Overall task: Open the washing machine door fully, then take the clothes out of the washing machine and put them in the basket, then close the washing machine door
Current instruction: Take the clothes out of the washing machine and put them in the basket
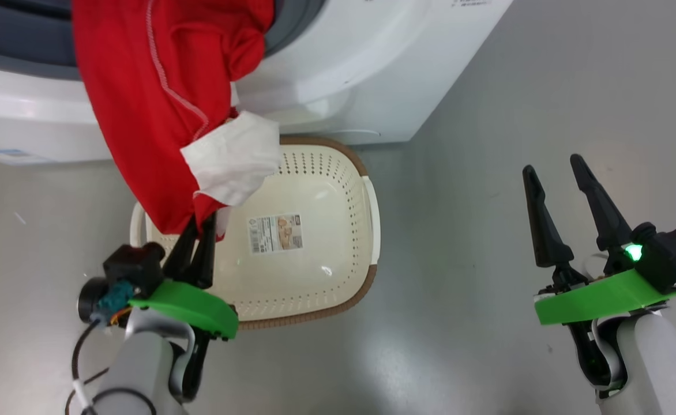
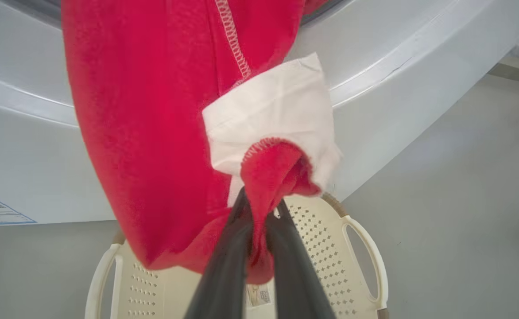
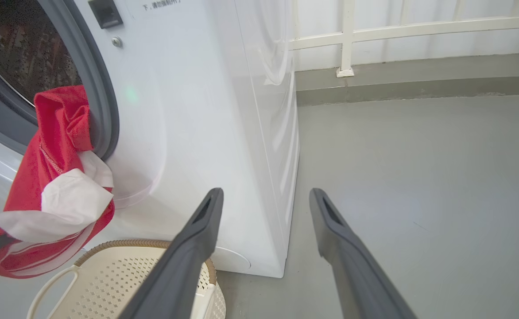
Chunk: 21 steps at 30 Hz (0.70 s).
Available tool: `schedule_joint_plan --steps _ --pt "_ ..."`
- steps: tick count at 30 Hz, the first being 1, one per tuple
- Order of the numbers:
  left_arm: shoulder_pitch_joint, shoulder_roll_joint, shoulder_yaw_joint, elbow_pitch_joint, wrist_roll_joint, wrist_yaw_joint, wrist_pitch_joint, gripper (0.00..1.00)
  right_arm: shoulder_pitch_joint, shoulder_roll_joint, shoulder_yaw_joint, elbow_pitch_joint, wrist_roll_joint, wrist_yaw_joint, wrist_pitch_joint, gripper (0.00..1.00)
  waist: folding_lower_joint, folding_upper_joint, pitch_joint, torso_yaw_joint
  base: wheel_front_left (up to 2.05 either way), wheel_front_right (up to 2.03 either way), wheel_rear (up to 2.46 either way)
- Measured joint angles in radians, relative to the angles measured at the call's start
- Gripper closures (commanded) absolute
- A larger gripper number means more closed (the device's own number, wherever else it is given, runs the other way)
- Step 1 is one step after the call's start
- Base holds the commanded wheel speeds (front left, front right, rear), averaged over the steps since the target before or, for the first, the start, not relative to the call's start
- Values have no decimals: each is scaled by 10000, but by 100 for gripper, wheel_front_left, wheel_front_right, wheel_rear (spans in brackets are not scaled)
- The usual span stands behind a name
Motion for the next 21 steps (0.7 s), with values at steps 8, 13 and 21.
schedule_joint_plan --steps 8,13,21 --pt "-1310 -13 25 1802 316 -71 0 100 -364 33 -4 -102 0 0 0 0 0 0 595 -105 0 0 0" --pt "-2329 -27 226 3007 568 -73 0 100 -545 36 -2 -128 -2 0 0 0 0 0 998 -149 0 0 0" --pt "-3573 -15 665 4125 897 -86 0 100 -819 71 123 -176 -4 0 0 0 1 0 1474 -289 0 0 0"
